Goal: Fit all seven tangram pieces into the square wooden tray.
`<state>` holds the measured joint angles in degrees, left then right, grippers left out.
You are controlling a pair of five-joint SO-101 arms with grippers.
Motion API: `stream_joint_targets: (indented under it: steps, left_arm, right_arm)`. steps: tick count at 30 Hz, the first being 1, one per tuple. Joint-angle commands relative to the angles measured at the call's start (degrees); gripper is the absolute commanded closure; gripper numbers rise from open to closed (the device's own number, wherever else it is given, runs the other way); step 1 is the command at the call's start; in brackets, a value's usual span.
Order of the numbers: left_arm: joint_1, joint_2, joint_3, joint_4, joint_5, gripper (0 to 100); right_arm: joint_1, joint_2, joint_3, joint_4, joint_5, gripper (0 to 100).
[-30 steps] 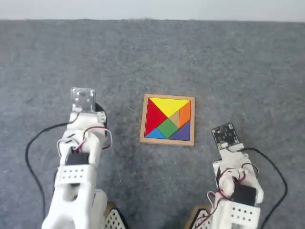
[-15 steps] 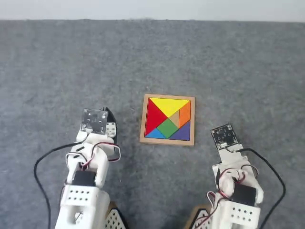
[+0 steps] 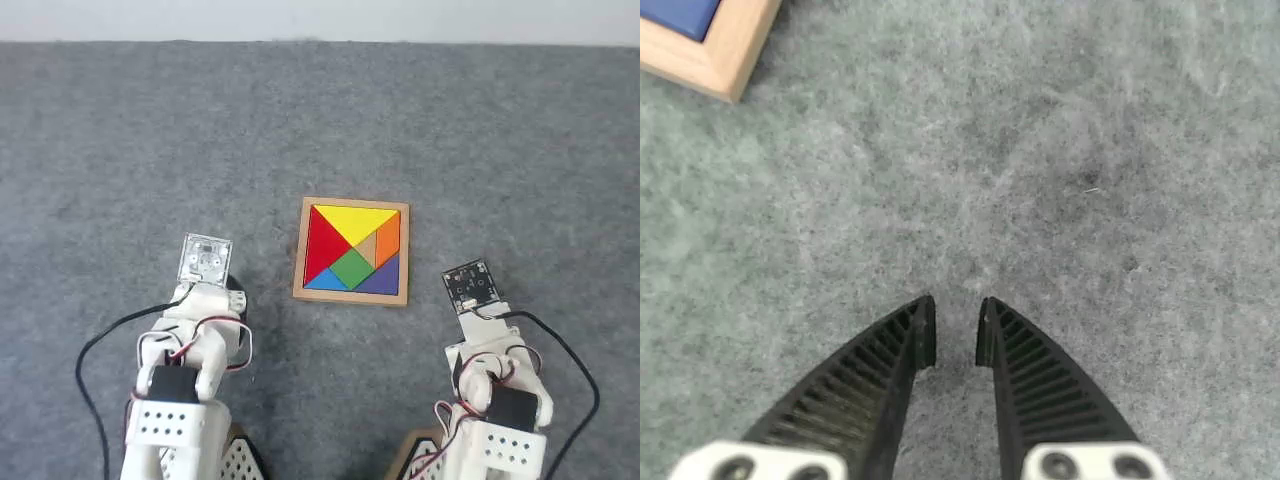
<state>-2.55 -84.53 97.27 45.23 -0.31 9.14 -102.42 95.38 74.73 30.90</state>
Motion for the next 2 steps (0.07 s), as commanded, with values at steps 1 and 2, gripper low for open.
stream_joint_targets:
  steps: [1,2]
  left_arm:
    - [-0.3,-1.4,-0.5,0.4,0.3,98]
    - [-0.3,-1.2,-0.5,0.4,0.3,98]
  right_arm:
    - [0.5,-0.2,1.1,0.5,-0.1,92.2]
    - [0.5,-0.2,1.1,0.5,-0.1,92.2]
